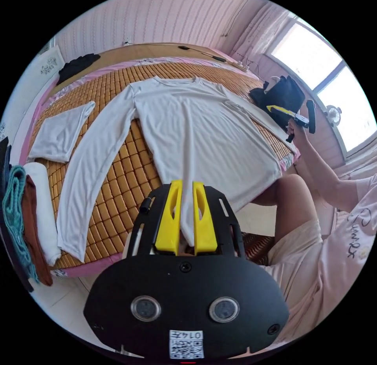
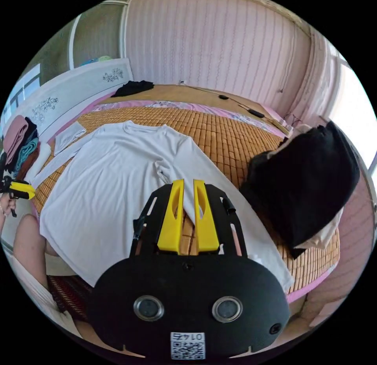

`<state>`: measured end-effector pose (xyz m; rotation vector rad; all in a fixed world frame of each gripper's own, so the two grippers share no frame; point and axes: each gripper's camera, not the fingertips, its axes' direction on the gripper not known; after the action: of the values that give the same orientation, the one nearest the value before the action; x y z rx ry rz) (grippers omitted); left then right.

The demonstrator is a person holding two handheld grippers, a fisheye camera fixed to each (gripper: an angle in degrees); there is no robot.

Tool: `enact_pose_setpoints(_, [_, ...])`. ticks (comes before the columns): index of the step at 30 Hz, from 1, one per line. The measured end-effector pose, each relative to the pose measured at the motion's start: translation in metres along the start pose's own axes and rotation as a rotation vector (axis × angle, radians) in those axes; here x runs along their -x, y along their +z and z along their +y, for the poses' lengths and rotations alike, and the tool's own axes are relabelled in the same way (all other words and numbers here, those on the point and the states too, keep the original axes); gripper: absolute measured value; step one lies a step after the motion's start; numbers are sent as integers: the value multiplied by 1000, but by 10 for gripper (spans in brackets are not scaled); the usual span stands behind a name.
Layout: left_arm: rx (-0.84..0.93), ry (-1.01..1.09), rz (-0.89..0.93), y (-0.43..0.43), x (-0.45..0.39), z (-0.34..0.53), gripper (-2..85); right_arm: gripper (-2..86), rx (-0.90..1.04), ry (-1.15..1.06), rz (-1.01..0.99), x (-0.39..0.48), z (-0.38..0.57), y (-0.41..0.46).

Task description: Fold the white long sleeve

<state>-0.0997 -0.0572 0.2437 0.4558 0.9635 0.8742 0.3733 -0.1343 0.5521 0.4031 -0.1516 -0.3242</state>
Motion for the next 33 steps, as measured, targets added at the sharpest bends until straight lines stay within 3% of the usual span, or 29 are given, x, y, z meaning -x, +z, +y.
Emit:
enact_pose_setpoints(6, [-69,15,-67,-4,81,-81,53,94,160,-171,-84,49,-151,91])
enact_pose_setpoints(14, [-60,-53,-119,26,171,-154,68,61,324,-74,-109,71,-247,190])
enact_pose_setpoints(22, [-83,-61,-53,12,219,-132,61,3,285,-169,-60,101,-293,204])
enact_pose_setpoints(28, [-84,-119,-36,-17,244,-110,61,52,305,-121,-37,116,-314,198])
enact_pose_setpoints(33, [-233,-86,1,-100,236,-31,62,84,227,-81,-129,106,-276,123])
